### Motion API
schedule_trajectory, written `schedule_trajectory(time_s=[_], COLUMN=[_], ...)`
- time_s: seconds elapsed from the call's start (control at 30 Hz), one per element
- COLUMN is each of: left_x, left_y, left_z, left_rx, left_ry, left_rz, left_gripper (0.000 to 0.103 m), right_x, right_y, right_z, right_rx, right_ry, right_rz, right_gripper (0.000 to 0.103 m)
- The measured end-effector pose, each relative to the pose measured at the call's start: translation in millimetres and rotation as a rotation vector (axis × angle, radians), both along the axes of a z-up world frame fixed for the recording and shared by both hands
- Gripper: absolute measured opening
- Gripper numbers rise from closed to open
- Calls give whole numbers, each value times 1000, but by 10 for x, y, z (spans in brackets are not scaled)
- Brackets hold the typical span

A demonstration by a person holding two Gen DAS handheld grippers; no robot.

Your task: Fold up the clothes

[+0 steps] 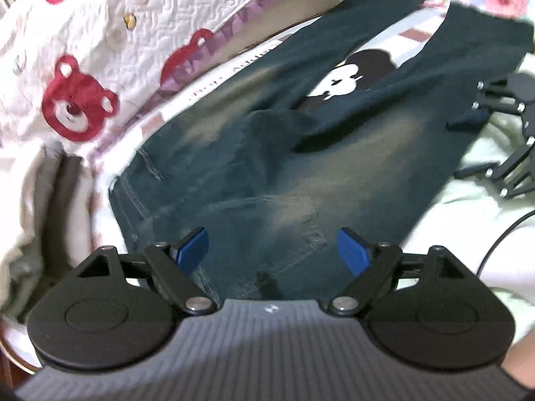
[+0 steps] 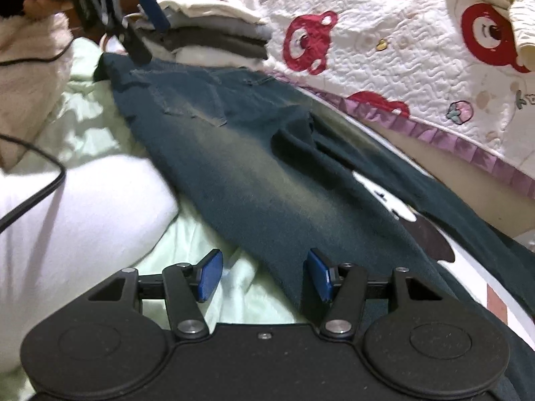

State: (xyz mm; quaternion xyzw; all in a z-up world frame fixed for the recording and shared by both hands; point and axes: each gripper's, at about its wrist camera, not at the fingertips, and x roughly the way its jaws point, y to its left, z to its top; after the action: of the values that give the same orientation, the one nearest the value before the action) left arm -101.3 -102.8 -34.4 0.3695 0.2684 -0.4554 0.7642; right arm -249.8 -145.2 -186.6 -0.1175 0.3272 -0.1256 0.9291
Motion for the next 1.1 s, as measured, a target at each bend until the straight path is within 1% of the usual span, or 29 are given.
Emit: schedule_trajectory(time_s=[0.07,0.1,0.17,0.23,0.33,0.4,0.47,0.5,0.57,0.63,0.67,0.73,0.77,0.8,0.83,0.87,0.93,1.07,1.1], left_x=[7,15,22,2,-23,-43,-70,-83,-108,-99,-68,13,36,60,83,106,153,246,268], left_y=[-1,-6,-2,17,43,10,-49,-85,-162,-233,-270,-310,-303,-296,-289,-282,-269,-241,-238], left_z=[29,34,10,-5,-6,-44,-106,-141,-204,-252,-273,-279,-216,-152,-88,-24,104,360,406], left_rx=[-12,-14,-2,13,10,27,61,80,110,121,121,119,94,70,45,21,-28,-127,-145], left_ry=[30,40,36,30,53,36,8,-14,-98,-216,-263,-285,-281,-278,-274,-271,-264,-249,-249], left_rz=[-9,-10,-26,-46,-81,-90,-93,-94,-100,-81,-59,-24,0,23,47,70,117,211,230], left_gripper=[84,84,84,84,85,86,86,86,87,87,89,89,85,77,38,7,7,7,7], right_x=[68,97,141,198,272,315,327,332,328,323,315,277,266,256,256,262,270,160,103], right_y=[-22,-34,-39,-69,-285,-437,-500,-525,-518,-487,-473,-447,-439,-430,-412,-379,-311,-313,-371], right_z=[22,45,142,260,443,557,632,666,677,661,654,649,647,644,633,609,510,263,221], right_rx=[-27,-52,-127,-172,-106,-56,-28,-14,-8,-20,-21,-7,-9,-15,-37,-72,-163,-241,-252], right_ry=[-24,-37,-86,-143,-201,-234,-263,-277,-289,-289,-290,-299,-299,-297,-287,-265,-203,-87,-61], right_rz=[-33,-43,-38,-58,-98,-125,-144,-153,-160,-162,-162,-163,-161,-159,-154,-147,-130,-158,-199], right_gripper=[54,36,7,7,7,7,7,7,7,7,7,7,7,7,7,7,7,12,12])
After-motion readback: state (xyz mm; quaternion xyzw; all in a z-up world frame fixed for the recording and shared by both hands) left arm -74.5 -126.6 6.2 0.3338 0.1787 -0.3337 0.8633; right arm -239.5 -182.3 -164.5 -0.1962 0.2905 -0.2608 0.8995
